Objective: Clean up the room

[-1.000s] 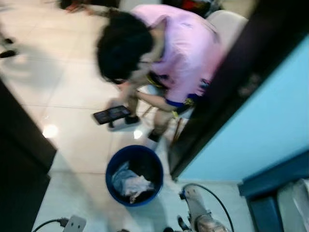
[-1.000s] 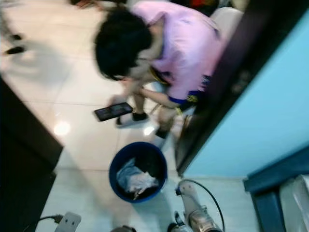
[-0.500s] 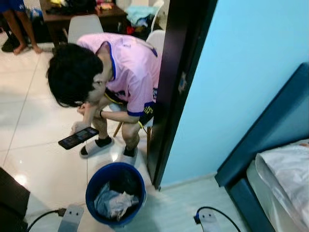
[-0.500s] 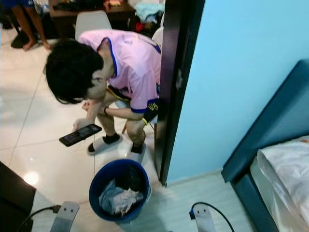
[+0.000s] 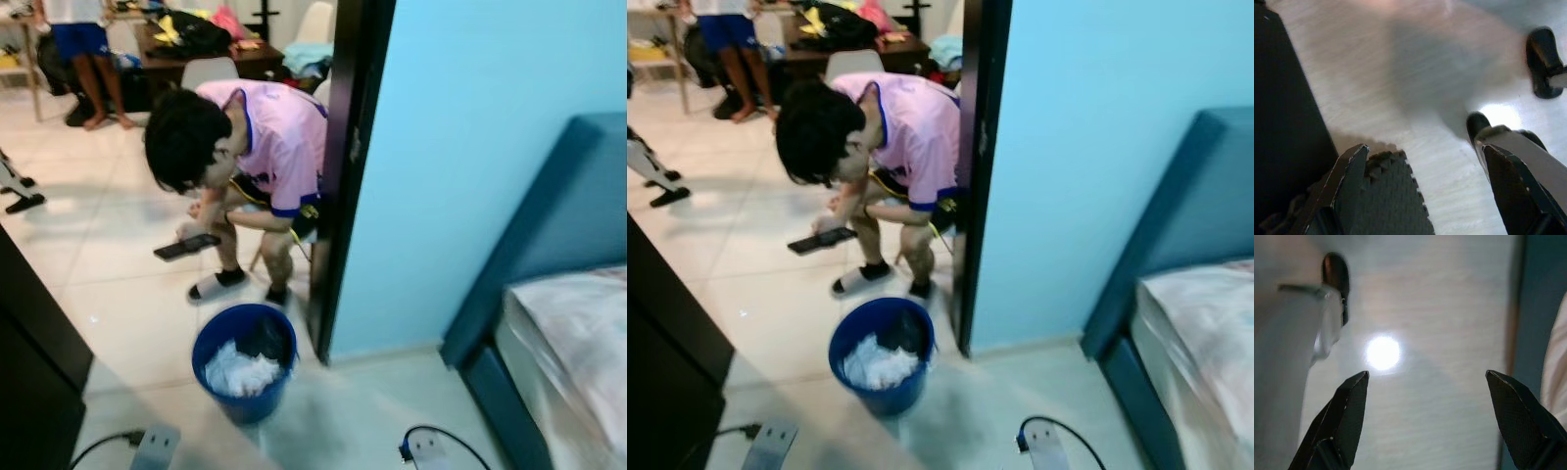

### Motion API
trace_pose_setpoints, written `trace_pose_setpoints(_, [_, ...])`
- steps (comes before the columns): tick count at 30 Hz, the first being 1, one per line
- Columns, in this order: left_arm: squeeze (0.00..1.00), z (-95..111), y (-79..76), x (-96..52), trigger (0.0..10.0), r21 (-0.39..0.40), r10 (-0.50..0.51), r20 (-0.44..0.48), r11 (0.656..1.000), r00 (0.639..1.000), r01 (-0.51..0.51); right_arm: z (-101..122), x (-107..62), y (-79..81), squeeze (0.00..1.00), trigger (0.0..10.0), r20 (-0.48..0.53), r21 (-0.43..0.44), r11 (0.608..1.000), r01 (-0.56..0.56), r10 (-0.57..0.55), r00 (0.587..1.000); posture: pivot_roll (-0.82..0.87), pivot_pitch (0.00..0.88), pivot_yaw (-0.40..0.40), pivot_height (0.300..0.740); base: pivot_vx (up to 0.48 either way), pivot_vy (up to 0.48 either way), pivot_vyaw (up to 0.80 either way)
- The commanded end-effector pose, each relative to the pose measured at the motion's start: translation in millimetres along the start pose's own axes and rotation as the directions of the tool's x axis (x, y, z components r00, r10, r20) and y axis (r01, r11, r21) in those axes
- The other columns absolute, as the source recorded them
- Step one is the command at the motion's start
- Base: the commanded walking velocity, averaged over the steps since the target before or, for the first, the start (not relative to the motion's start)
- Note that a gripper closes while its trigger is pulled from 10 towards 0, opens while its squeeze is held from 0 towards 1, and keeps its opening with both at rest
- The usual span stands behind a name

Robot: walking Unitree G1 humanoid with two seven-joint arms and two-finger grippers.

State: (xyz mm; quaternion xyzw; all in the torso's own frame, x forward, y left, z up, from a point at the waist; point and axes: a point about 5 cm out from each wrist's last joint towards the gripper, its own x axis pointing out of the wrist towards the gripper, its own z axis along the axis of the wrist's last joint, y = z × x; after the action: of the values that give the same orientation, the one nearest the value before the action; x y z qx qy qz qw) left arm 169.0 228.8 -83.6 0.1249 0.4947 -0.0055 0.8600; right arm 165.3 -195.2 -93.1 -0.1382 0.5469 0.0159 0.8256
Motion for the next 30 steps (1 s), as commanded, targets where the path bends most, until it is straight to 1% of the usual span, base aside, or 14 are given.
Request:
trace_pose_setpoints(1, [0.0,0,1.2,-0.1,10.0,0.013,-0.003,-0.001,1.0,1.0,0.003,0,0.0,1.7,0.0,10.0,-0.001,-0.02,1.0,-0.007,0.007,1.0,-0.03,0.033,-0.035,0.74,-0.326,0.0,-0.72])
trace_pose_setpoints(4, [0.0,0,0.6,-0.1,10.0,0.016,-0.005,0.002,1.0,1.0,0.005,0,0.0,1.8,0.0,10.0,-0.003,-0.028,1.0,-0.007,0.006,1.0,-0.03,0.03,-0.035,0.74,-0.109,0.0,-0.72])
trace_pose_setpoints(12, [0.0,0,-7.6,0.1,10.0,0.031,-0.029,0.018,0.999,0.999,0.029,5,0.1,0.7,0.0,10.0,0.004,0.003,1.0,0.011,-0.011,1.0,-0.03,0.02,-0.029,0.74,0.0,0.0,-0.72])
trace_pose_setpoints(17, [0.0,-4,-8.4,-0.7,10.0,-0.001,-0.035,0.024,0.999,0.999,0.035,6,0.1,-1.7,0.0,10.0,0.006,0.003,1.0,0.016,-0.016,1.0,-0.03,0.024,-0.025,0.74,0.0,0.0,-0.71])
trace_pose_setpoints(25, [0.0,-5,-9.8,-1.1,10.0,-0.041,-0.059,0.028,0.997,0.998,0.06,4,-0.1,-11.6,0.0,10.0,-0.001,-0.015,0.999,0.037,-0.037,0.999,-0.04,0.027,-0.023,0.74,0.0,0.0,-0.71])
trace_pose_setpoints(26, [0.0,-2,-11.5,-0.5,10.0,-0.056,-0.07,0.031,0.996,0.997,0.071,2,-0.2,-14.7,0.0,10.0,-0.004,-0.014,0.999,0.045,-0.045,0.999,-0.04,0.03,-0.022,0.74,0.0,0.0,-0.71])
trace_pose_setpoints(29, [0.0,0,-14.2,0.1,10.0,-0.061,-0.075,0.03,0.995,0.997,0.076,2,-0.3,-15.8,0.0,10.0,-0.006,-0.014,0.999,0.049,-0.049,0.999,-0.04,0.03,-0.022,0.74,0.0,0.0,-0.71])
trace_pose_setpoints(30, [0.0,2,-17.8,0.7,10.0,-0.066,-0.081,0.029,0.994,0.996,0.083,1,-0.3,-17.0,0.0,10.0,-0.008,-0.017,0.998,0.057,-0.057,0.998,-0.04,0.033,-0.024,0.74,0.0,0.0,-0.71])
